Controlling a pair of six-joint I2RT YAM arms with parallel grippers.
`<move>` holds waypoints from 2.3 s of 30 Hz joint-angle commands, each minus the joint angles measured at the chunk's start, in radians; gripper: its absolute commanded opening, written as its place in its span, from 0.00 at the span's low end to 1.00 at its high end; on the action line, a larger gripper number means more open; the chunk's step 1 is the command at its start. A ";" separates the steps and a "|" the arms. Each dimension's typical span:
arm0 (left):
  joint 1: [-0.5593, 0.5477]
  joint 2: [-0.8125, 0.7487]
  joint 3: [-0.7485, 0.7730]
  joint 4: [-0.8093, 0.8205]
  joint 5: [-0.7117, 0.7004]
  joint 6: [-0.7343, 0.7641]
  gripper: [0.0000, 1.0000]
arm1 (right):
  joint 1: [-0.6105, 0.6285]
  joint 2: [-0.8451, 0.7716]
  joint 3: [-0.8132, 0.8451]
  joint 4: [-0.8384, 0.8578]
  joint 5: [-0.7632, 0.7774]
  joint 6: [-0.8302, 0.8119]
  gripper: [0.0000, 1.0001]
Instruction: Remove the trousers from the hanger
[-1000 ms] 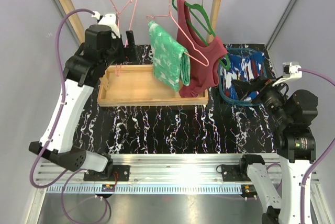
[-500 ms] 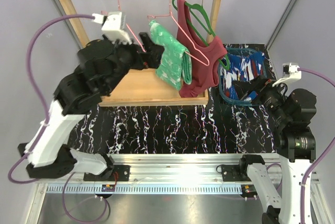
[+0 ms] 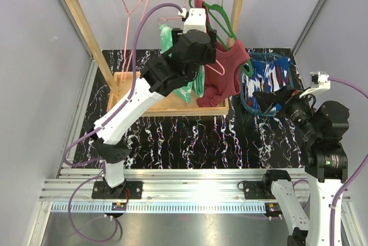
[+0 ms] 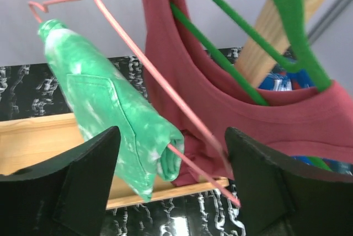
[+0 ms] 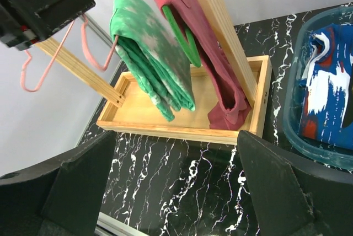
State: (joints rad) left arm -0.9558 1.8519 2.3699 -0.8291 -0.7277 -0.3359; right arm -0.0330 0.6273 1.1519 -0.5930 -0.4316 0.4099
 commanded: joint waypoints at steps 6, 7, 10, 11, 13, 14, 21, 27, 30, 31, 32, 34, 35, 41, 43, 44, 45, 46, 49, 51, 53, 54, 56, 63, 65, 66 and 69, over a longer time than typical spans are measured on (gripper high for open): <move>0.071 0.004 0.042 -0.080 -0.099 0.002 0.37 | -0.002 -0.021 0.022 0.002 -0.027 -0.010 1.00; 0.077 -0.003 0.020 -0.077 -0.087 0.001 0.33 | -0.002 -0.023 0.020 0.004 -0.029 -0.006 0.99; 0.109 -0.033 -0.024 -0.070 -0.017 -0.005 0.24 | -0.002 -0.015 0.008 0.028 -0.047 0.006 0.99; 0.123 -0.036 -0.029 -0.076 0.005 -0.011 0.20 | -0.001 -0.011 0.006 0.039 -0.053 0.013 0.99; 0.161 -0.045 -0.043 -0.085 0.079 -0.029 0.18 | -0.002 -0.003 0.002 0.047 -0.065 0.013 1.00; 0.172 -0.048 -0.060 -0.085 0.117 -0.035 0.18 | -0.002 -0.001 -0.001 0.053 -0.071 0.009 0.99; 0.209 -0.079 -0.084 -0.065 0.217 -0.028 0.00 | -0.002 0.015 -0.011 0.073 -0.093 0.009 0.99; 0.206 -0.207 -0.174 0.057 0.297 -0.015 0.00 | -0.001 0.054 -0.021 0.198 -0.285 -0.020 1.00; 0.206 -0.275 -0.207 0.129 0.304 -0.012 0.00 | -0.001 0.092 0.012 0.280 -0.346 -0.011 0.99; 0.206 -0.286 -0.209 0.139 0.303 -0.009 0.00 | -0.001 0.112 0.026 0.292 -0.345 -0.016 1.00; 0.206 -0.293 -0.202 0.156 0.309 0.000 0.00 | -0.001 0.124 0.044 0.298 -0.338 -0.029 0.99; 0.206 -0.295 -0.155 0.151 0.307 0.008 0.00 | -0.001 0.167 0.106 0.300 -0.341 -0.040 1.00; 0.206 -0.293 -0.135 0.145 0.307 0.015 0.00 | -0.001 0.181 0.130 0.300 -0.345 -0.048 0.99; 0.206 -0.301 -0.071 0.169 0.329 0.031 0.00 | 0.027 0.320 0.343 0.237 -0.342 -0.103 1.00; 0.206 -0.300 -0.052 0.171 0.340 0.034 0.00 | 0.099 0.395 0.480 0.112 -0.280 -0.199 0.99; 0.206 -0.298 -0.032 0.171 0.343 0.035 0.00 | 0.141 0.420 0.523 0.078 -0.198 -0.232 0.99; 0.206 -0.298 -0.022 0.167 0.346 0.034 0.00 | 0.212 0.464 0.596 0.050 -0.161 -0.261 0.99; 0.206 -0.295 -0.009 0.154 0.346 0.028 0.00 | 0.249 0.488 0.632 -0.005 -0.127 -0.299 0.99; 0.200 -0.321 -0.038 0.130 0.343 -0.017 0.00 | 0.393 0.548 0.701 -0.047 0.000 -0.350 0.99; 0.193 -0.382 -0.131 0.150 0.341 -0.063 0.00 | 0.514 0.563 0.671 -0.034 0.126 -0.373 0.99; 0.180 -0.457 -0.193 0.172 0.323 -0.116 0.00 | 0.603 0.572 0.620 -0.007 0.268 -0.404 0.99; 0.174 -0.480 -0.255 0.177 0.314 -0.136 0.00 | 0.649 0.577 0.597 0.013 0.319 -0.404 0.99; 0.164 -0.545 -0.310 0.200 0.307 -0.192 0.00 | 0.787 0.581 0.525 0.097 0.486 -0.460 0.99; 0.134 -0.695 -0.517 0.289 0.294 -0.330 0.00 | 1.090 0.658 0.293 0.435 0.847 -0.546 1.00; 0.124 -0.720 -0.570 0.320 0.286 -0.356 0.00 | 1.146 0.661 0.218 0.563 0.908 -0.534 0.99; 0.121 -0.738 -0.583 0.329 0.290 -0.362 0.00 | 1.156 0.669 0.198 0.599 0.924 -0.525 0.99; 0.112 -0.760 -0.618 0.340 0.303 -0.391 0.00 | 1.173 0.703 0.146 0.734 0.953 -0.485 0.98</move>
State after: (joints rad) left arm -0.8303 1.1416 1.7527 -0.7666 -0.4007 -0.6838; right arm 1.1255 1.3300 1.3144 -0.1276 0.3798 -0.0929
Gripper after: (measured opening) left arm 0.027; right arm 0.987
